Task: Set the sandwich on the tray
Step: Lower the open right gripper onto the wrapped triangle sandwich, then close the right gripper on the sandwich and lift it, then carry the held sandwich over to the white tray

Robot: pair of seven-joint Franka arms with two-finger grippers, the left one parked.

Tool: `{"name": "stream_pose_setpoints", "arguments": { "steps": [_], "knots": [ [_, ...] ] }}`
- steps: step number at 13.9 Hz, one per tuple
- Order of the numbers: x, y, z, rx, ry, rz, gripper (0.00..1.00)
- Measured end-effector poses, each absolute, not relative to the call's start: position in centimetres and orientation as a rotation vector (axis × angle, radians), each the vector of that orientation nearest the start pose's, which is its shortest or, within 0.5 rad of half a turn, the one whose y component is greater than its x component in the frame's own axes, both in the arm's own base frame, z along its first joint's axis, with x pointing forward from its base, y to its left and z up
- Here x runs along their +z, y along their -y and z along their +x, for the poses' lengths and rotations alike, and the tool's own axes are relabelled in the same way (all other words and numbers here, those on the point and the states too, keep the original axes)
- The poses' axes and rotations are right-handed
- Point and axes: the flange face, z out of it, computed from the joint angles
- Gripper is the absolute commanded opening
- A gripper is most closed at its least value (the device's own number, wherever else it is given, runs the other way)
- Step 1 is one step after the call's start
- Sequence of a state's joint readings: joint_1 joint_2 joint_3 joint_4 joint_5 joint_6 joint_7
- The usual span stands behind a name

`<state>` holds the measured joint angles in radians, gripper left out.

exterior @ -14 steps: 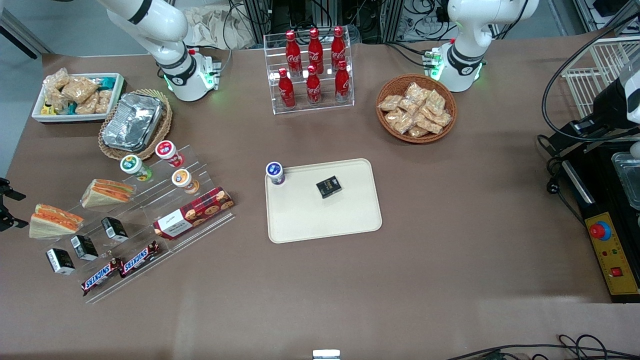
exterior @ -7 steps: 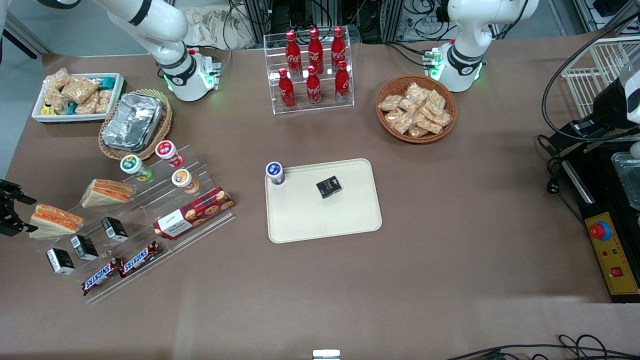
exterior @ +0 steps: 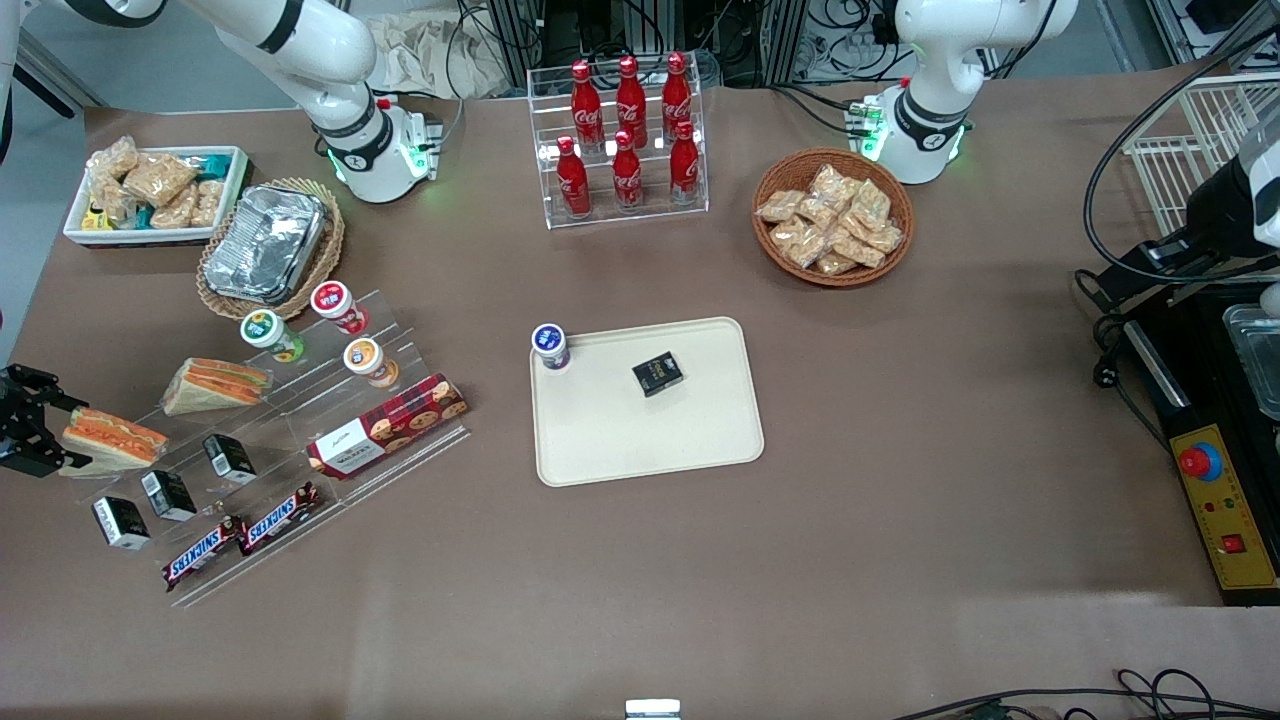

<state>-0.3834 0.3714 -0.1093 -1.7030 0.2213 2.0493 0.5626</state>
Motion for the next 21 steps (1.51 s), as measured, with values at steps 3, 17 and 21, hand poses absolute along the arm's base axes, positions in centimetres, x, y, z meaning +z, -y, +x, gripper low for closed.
{"name": "stream_pose_setpoints", "arguments": {
  "steps": [3, 17, 21],
  "knots": [
    [37.6, 29.0, 58.6, 0.044, -1.626, -2.491, 0.68],
    [48.3, 23.1, 61.7, 0.144, -0.667, -2.924, 0.15],
    [51.8, 13.4, 64.0, 0.152, -0.215, -3.022, 0.16]
  ]
}}
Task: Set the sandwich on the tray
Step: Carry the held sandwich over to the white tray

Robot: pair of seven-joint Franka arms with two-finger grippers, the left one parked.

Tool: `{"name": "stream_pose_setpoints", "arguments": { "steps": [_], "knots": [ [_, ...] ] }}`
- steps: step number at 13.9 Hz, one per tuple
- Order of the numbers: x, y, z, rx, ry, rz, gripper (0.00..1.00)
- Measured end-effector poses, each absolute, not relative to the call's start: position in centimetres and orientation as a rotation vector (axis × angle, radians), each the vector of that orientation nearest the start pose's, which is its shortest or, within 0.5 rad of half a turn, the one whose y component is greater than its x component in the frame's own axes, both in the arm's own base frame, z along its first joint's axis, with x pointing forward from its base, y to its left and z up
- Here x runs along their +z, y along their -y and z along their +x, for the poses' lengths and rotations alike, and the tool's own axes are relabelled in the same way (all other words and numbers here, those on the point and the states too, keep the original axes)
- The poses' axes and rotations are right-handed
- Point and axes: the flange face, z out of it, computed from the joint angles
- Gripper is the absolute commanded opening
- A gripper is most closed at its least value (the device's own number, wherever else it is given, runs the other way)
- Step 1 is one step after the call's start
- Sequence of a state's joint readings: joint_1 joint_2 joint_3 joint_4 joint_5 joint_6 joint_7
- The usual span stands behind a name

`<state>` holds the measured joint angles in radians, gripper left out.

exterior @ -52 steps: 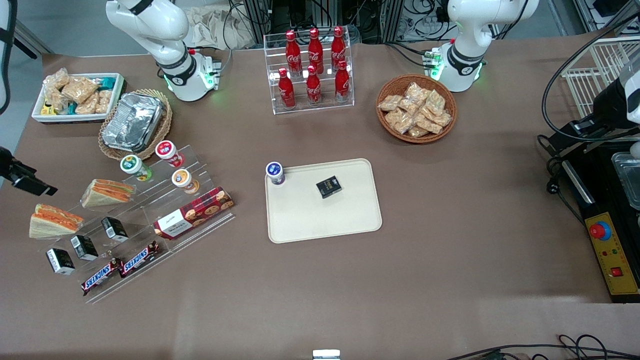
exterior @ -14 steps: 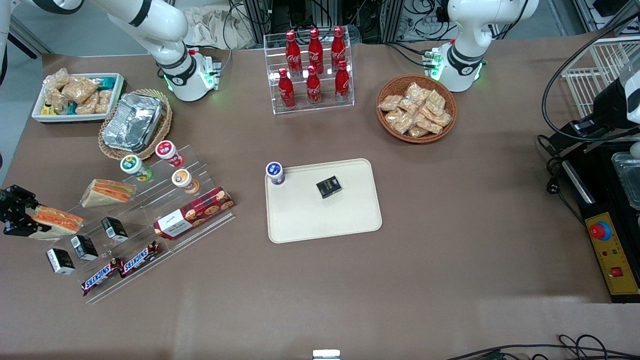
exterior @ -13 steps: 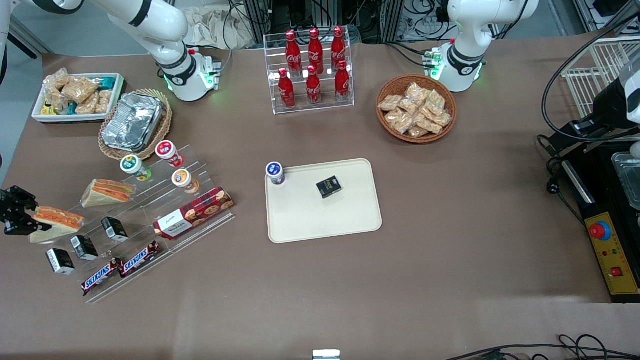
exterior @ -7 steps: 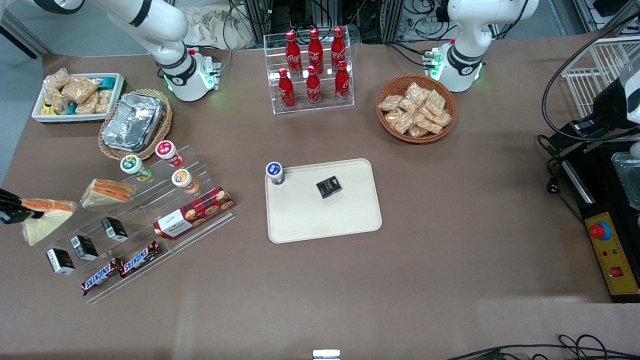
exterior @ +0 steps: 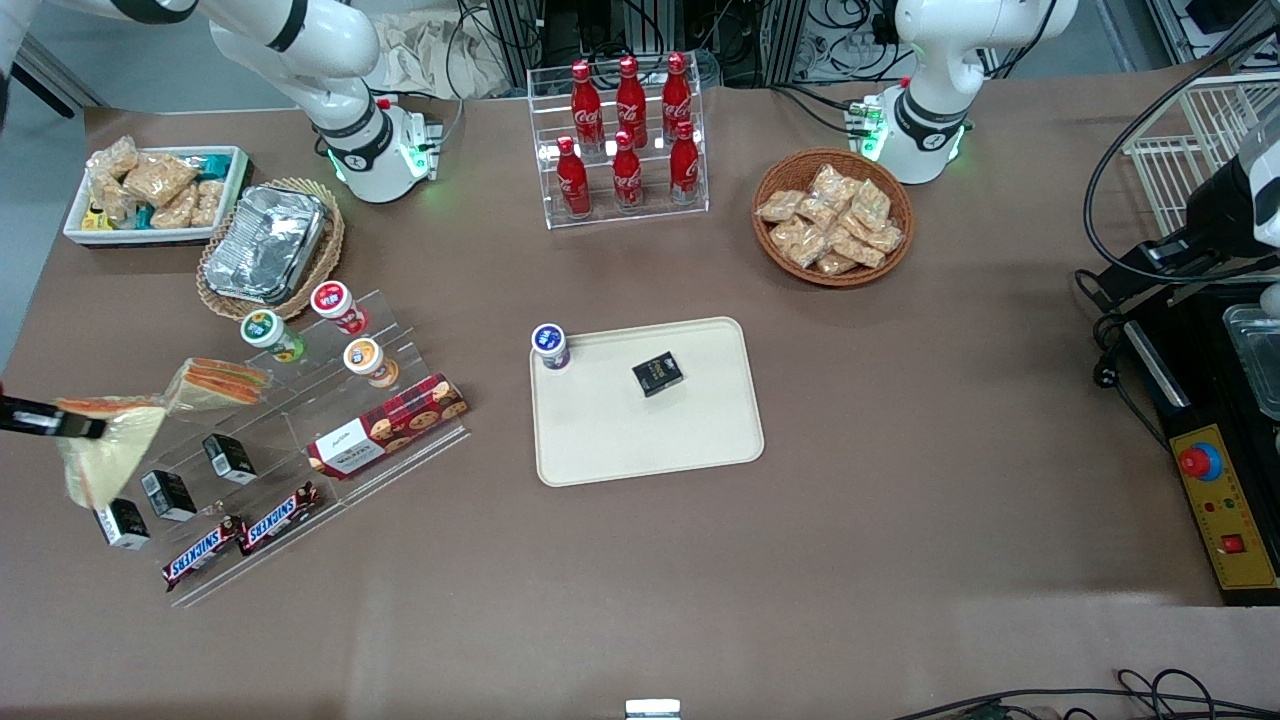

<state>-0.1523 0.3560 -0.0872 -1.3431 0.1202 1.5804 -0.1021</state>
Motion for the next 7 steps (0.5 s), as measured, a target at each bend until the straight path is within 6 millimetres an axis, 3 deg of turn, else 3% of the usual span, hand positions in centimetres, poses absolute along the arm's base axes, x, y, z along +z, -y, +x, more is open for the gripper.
{"name": "stream_pose_setpoints", "arguments": {
  "steps": [3, 7],
  "knots": [
    [54.0, 4.2, 64.3, 0.153, 0.127, -3.061, 0.16],
    [54.3, -10.7, 63.7, 0.135, 0.618, -3.082, 0.16]
  ]
}}
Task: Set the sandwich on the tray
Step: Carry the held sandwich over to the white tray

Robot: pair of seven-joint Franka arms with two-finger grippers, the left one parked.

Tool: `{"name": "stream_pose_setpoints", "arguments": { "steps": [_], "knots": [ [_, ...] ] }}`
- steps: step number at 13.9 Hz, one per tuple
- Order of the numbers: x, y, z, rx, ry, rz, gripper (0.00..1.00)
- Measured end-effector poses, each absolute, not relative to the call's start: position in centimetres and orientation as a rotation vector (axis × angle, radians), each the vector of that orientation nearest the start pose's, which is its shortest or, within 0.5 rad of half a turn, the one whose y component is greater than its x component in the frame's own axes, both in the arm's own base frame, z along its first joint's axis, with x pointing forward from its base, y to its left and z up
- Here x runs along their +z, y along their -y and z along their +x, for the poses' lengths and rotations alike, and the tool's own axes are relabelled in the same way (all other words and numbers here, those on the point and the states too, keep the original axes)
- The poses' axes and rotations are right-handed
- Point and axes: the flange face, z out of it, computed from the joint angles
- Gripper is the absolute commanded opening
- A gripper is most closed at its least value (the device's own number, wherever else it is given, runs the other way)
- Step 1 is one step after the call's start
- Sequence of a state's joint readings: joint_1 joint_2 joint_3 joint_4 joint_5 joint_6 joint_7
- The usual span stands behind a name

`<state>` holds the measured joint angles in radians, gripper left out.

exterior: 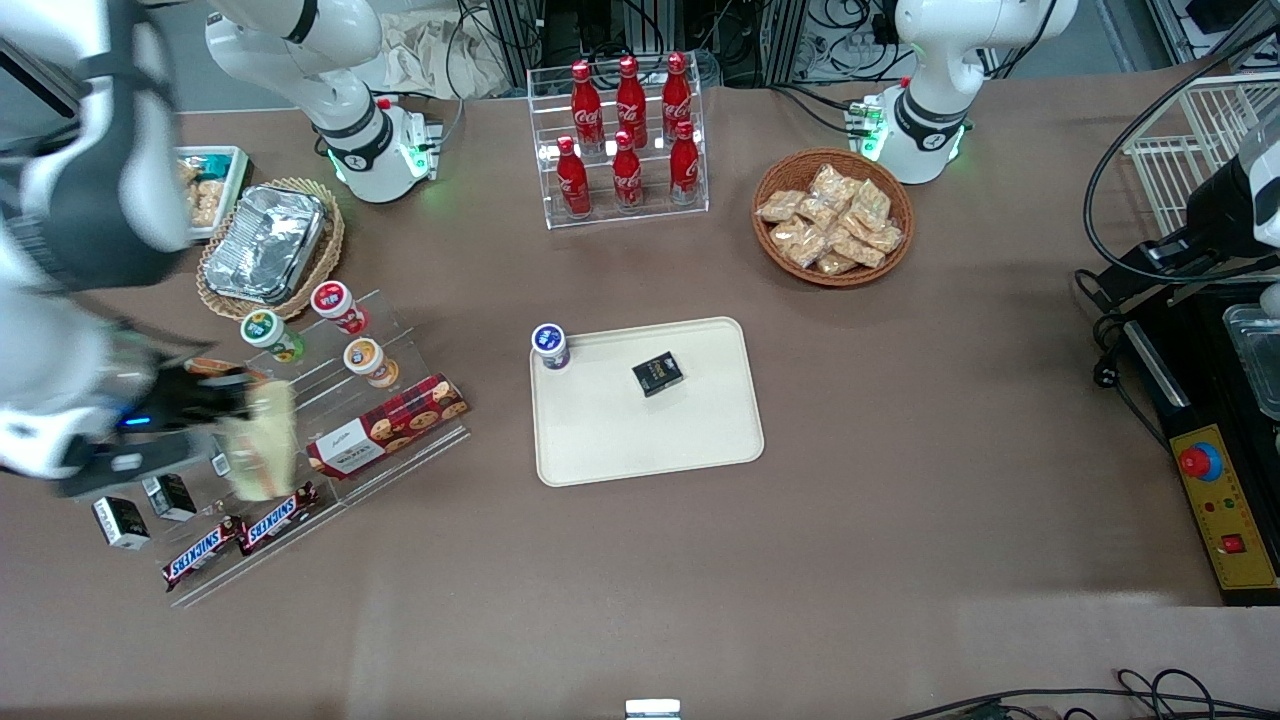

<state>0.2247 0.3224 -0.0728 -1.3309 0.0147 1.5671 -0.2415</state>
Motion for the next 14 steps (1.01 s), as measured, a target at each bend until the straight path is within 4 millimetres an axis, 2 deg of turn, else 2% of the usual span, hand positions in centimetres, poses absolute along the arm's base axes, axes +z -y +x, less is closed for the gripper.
{"name": "stream_pose_setpoints", "arguments": {
  "steps": [1, 3, 5, 8, 11, 12, 14],
  "knots": [
    [54.4, -14.0, 63.4, 0.103, 0.716, -3.07, 0.16],
    [53.8, -19.4, 62.6, 0.066, 0.905, -3.026, 0.16],
    [52.0, -24.2, 61.7, 0.081, 1.061, -2.98, 0.16],
    [48.2, -31.5, 60.5, 0.063, 1.269, -2.946, 0.16],
    [44.1, -38.3, 57.9, 0.084, 1.496, -2.925, 0.16],
    [42.7, -40.1, 57.2, 0.084, 1.558, -2.914, 0.16],
    [39.8, -42.5, 56.5, 0.077, 1.633, -2.889, 0.16]
  ]
}}
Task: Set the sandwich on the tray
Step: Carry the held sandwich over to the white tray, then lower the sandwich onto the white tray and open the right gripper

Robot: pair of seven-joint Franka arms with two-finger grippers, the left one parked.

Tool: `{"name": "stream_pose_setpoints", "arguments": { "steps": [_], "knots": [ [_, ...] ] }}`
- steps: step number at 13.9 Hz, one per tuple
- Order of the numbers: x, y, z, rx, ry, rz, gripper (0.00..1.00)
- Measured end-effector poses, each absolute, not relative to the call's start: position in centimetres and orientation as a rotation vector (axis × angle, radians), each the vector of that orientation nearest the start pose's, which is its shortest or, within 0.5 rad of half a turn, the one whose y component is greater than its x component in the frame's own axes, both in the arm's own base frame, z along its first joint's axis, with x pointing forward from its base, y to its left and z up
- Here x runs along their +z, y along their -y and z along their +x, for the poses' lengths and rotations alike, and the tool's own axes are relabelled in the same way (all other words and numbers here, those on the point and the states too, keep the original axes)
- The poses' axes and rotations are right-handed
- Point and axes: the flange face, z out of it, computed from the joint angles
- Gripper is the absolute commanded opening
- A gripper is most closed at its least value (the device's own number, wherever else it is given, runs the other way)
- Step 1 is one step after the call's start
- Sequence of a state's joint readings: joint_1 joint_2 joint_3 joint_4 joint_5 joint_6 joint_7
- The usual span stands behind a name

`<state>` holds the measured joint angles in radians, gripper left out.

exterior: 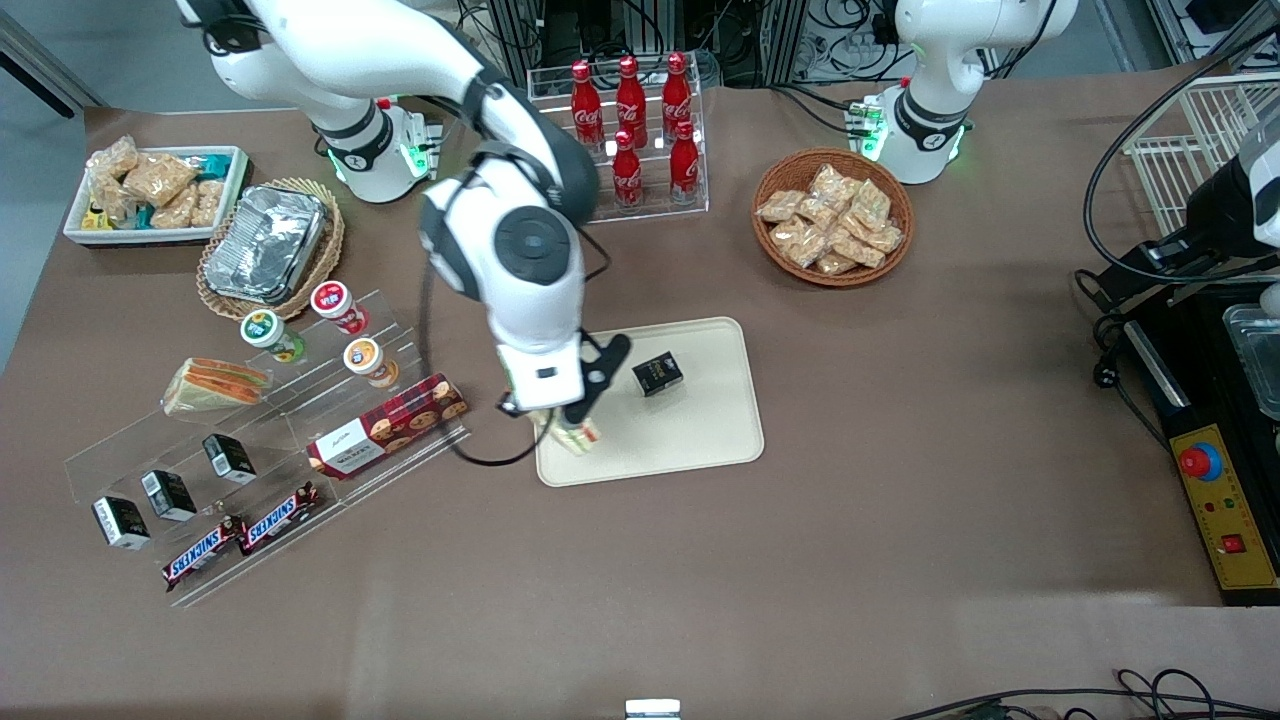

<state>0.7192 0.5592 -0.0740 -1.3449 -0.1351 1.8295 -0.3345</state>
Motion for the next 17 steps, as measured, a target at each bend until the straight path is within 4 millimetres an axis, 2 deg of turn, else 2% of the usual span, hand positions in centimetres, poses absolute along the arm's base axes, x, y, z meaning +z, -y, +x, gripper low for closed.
{"name": "stream_pose_setpoints", "arguments": {
  "steps": [5, 7, 10, 12, 15, 17],
  "knots": [
    [33.8, -44.9, 57.3, -0.009, 1.815, -2.769, 0.16],
    [31.8, -46.3, 56.8, -0.035, 1.855, -2.738, 0.17],
    [30.0, -48.5, 55.2, -0.039, 1.909, -2.699, 0.26],
    [29.2, -49.4, 54.4, -0.03, 1.932, -2.682, 1.0],
    [28.8, -49.9, 54.2, -0.049, 1.936, -2.677, 1.0],
    [29.8, -49.4, 55.0, -0.089, 1.911, -2.692, 1.0]
  ]
}}
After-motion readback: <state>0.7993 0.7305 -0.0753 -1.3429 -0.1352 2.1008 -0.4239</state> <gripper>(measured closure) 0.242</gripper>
